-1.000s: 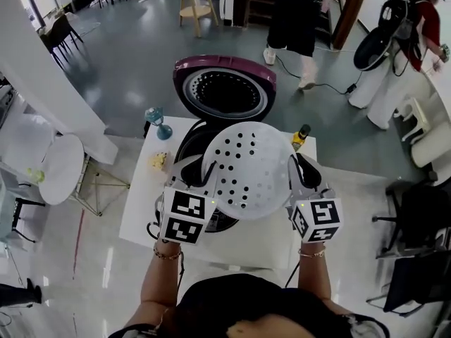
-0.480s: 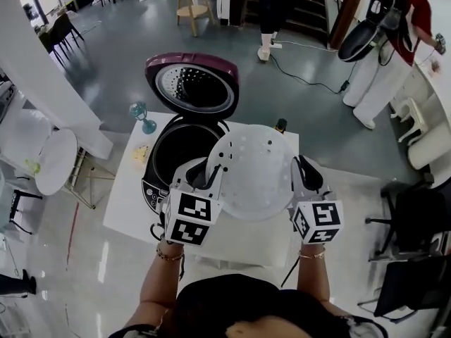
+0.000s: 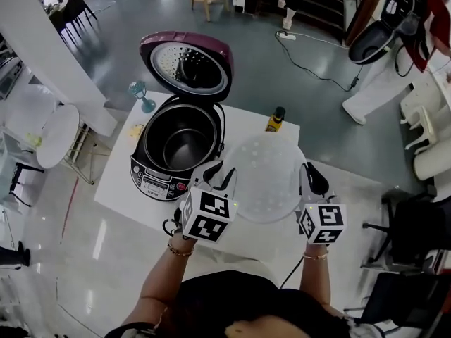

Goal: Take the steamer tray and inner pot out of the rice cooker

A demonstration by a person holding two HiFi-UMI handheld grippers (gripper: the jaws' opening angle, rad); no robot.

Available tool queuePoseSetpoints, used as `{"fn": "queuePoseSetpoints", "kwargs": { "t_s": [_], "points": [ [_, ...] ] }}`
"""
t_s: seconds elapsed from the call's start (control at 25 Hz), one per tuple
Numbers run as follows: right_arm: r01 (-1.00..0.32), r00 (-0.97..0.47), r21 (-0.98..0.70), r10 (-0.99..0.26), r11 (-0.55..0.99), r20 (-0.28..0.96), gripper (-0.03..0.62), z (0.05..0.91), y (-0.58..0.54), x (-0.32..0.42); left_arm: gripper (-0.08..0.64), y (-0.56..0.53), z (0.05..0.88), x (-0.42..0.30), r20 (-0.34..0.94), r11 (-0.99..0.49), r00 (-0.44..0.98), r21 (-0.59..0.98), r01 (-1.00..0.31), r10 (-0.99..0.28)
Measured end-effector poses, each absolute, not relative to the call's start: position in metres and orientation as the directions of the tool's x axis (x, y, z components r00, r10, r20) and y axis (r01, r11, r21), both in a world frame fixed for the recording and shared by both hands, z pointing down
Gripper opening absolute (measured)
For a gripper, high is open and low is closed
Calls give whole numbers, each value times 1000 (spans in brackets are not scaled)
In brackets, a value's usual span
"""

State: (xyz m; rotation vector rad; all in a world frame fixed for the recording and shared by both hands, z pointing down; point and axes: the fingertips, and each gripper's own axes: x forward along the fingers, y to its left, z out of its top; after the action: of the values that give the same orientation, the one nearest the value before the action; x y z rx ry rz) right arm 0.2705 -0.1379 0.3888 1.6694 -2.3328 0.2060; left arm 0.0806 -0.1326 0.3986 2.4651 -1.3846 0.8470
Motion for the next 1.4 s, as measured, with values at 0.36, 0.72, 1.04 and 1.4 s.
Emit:
{"fn": "queuePoseSetpoints", "kwargs": {
  "t_s": [0.36, 0.72, 1.04, 1.4],
  "points": [
    [-925, -341, 10, -841, 380, 421, 44, 468, -145, 295, 106, -129, 488, 106, 684, -504, 329, -65, -861, -651],
    [-921, -352, -44, -777, 387, 522, 41, 550, -179, 314, 104, -152, 565, 126, 711, -459, 325, 4, -888, -623],
    [-917, -362, -72, -740, 393, 567, 40, 591, -211, 319, 104, -180, 611, 131, 761, -439, 262, -33, -898, -593],
    [-912, -377, -98, -718, 399, 585, 40, 621, -236, 317, 103, -203, 640, 128, 785, -421, 231, -42, -906, -575]
  ]
}}
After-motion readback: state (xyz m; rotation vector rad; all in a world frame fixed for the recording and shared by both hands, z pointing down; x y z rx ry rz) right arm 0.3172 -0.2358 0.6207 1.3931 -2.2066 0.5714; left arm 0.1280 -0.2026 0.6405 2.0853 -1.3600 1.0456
